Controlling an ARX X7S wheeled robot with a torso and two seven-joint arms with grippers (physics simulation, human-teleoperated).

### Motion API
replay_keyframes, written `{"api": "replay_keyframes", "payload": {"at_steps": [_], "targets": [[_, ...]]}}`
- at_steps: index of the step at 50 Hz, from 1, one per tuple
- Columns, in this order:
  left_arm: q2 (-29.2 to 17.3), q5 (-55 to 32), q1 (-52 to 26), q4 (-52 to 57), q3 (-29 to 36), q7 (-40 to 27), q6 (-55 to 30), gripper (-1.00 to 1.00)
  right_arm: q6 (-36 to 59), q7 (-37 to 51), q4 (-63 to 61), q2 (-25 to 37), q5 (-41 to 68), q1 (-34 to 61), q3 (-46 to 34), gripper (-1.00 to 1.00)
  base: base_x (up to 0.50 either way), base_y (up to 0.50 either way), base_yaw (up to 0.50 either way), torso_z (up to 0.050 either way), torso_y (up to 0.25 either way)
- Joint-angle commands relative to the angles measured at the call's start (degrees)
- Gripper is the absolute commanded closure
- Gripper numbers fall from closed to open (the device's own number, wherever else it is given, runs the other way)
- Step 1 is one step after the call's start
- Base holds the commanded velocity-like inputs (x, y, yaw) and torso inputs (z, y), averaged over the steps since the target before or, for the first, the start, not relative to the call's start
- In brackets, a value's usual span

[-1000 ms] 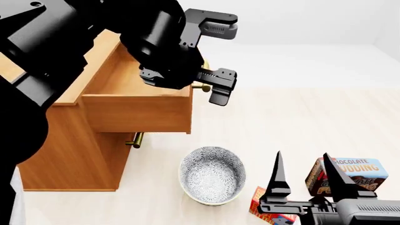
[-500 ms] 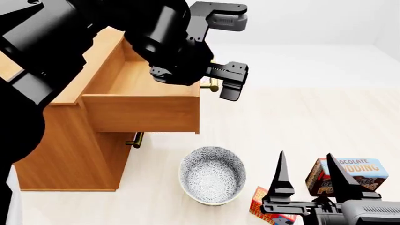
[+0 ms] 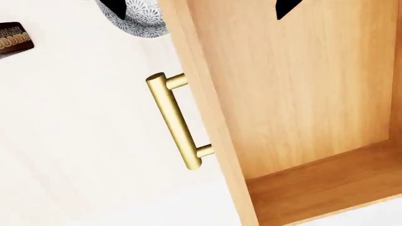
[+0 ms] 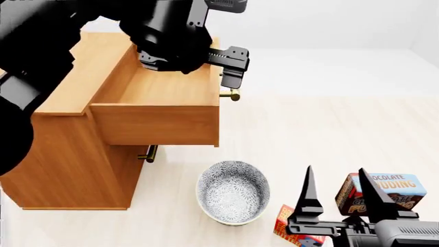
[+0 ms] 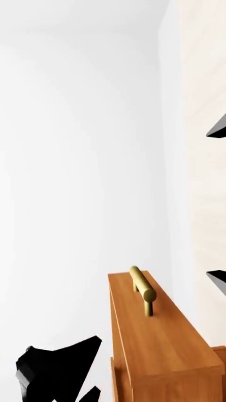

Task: Put the butter at the back in the top drawer of the cabinet and close it.

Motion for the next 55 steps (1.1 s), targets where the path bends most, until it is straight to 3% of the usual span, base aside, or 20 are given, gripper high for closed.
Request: {"api": "replay_keyframes", "payload": {"at_steps": [1,7,18,28,35,37,40,44,52,55], "targets": [[-16.2,-7.0,-1.3,25.5,-9.0,-14.4,8.5,-1.00,0.0,0.2,-0.4,0.0,-1.0,-0.3,-0.9,-1.00,0.00,0.00,0.00,0.000,0.000],[-28.6,-10.5,1.1,47.8,-15.7,-20.1,16.6,-1.00,0.1,0.3,-0.6,0.1,-1.4,-0.4,-1.4,-1.00,0.00,0.00,0.00,0.000,0.000],[-46.2,-9.4,6.8,80.9,-27.7,-20.1,28.8,-1.00,0.4,0.4,-0.4,0.1,-1.6,0.0,-1.9,-1.00,0.00,0.00,0.00,0.000,0.000],[-61.5,10.9,22.4,106.3,-33.5,-15.2,42.2,-1.00,0.2,0.7,-0.8,0.3,-1.2,-0.3,-1.5,-1.00,0.00,0.00,0.00,0.000,0.000],[-71.1,34.4,39.6,116.7,-32.4,-12.5,55.1,-1.00,-0.2,1.0,-1.1,0.4,-1.6,-0.7,-1.4,-1.00,0.00,0.00,0.00,0.000,0.000],[-73.1,41.2,42.1,116.7,-28.0,-10.7,59.9,-1.00,-0.4,1.1,-1.2,0.4,-1.7,-0.8,-1.4,-1.00,0.00,0.00,0.00,0.000,0.000],[-76.2,53.7,40.3,116.7,-11.7,-9.7,69.2,-1.00,-0.6,1.1,-1.2,0.4,-1.9,-0.9,-1.4,-1.00,0.00,0.00,0.00,0.000,0.000],[-78.1,64.8,30.5,116.7,10.7,-10.0,78.2,-1.00,-0.9,1.2,-1.3,0.5,-2.0,-1.2,-1.4,-1.00,0.00,0.00,0.00,0.000,0.000],[-81.4,81.8,14.2,116.7,44.2,-10.0,89.7,-1.00,-0.9,1.3,-1.7,0.7,-2.2,-1.5,-1.7,-1.00,0.00,0.00,0.00,0.000,0.000],[-80.4,87.1,5.4,116.7,58.2,-12.2,92.5,-1.00,-1.0,1.3,-1.9,0.8,-2.3,-1.7,-1.7,-1.00,0.00,0.00,0.00,0.000,0.000]]}}
